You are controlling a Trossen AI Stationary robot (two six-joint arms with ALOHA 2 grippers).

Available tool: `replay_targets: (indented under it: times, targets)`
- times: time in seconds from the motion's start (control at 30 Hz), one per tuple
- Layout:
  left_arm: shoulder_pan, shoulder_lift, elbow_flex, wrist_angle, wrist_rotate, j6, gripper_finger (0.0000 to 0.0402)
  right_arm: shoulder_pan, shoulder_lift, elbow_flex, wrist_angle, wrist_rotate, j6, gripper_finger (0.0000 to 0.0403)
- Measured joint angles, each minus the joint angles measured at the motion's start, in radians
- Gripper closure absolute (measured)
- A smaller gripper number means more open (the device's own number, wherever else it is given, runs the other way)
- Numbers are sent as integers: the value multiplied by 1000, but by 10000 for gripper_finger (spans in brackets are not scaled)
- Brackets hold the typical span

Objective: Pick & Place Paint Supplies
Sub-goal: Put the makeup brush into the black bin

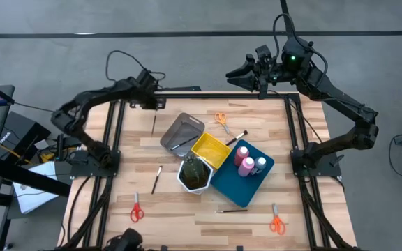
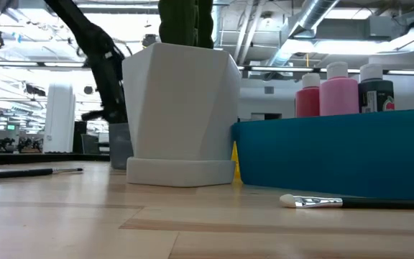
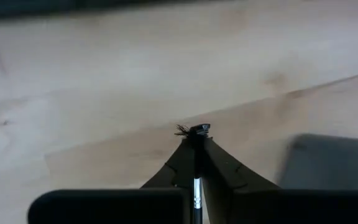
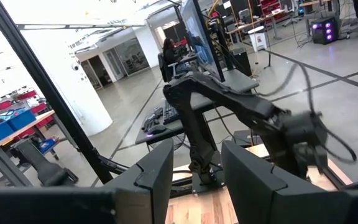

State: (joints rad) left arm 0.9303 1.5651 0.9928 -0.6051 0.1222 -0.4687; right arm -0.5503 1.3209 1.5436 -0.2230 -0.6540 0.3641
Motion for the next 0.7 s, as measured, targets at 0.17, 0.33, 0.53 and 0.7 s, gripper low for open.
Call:
replay_targets:
  times: [0.17, 0.33, 0.53, 0.7]
  targets:
    - [-3, -144, 1, 14, 83, 1, 399, 0, 0, 0, 0, 0, 0, 271]
    - [-32, -260, 2, 26, 152, 20, 399, 0, 0, 0, 0, 0, -5, 271]
    - [-94, -346, 2, 106, 200, 19, 399, 0, 0, 0, 0, 0, -5, 271]
    - [-153, -362, 2, 166, 212, 18, 400, 0, 0, 0, 0, 0, -5, 271]
